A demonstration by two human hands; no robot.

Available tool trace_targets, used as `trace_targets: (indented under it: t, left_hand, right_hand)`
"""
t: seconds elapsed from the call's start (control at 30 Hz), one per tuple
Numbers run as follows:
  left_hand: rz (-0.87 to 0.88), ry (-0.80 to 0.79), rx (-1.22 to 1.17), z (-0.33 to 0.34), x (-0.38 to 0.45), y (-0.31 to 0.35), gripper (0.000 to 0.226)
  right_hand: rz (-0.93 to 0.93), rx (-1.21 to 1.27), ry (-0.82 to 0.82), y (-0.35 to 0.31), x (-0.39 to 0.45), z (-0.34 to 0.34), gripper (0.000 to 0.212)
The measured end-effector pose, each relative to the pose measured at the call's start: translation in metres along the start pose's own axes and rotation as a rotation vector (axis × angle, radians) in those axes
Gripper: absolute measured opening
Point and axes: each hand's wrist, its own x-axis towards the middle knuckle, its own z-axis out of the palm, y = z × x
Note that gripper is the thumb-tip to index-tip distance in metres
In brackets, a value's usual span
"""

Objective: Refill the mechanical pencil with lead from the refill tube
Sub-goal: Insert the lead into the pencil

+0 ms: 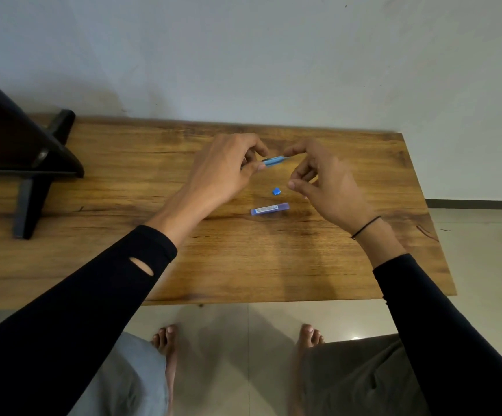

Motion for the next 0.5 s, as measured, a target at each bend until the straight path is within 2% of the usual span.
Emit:
trace_targets:
  t: [0.1, 0.27, 0.5]
  left_hand:
    - [-0.046, -0.022, 0.078, -0.002, 0.001, -0.004, 0.015]
    - [-0.09, -0.056, 0.17, 0.002, -0.001, -0.005, 0.014]
    - [-0.09, -0.075, 0.241, 0.009, -0.002, -0.005, 0.016]
  right_hand:
    - [-0.004, -0.072, -0.004, -0.001, -0.004, 0.001, 0.056]
    - [-0.026, -0.192, -0.072, 0.0, -0.004, 0.003, 0.031]
    - [-0.01, -0.357, -0.159, 0.004, -0.004, 0.01, 0.022]
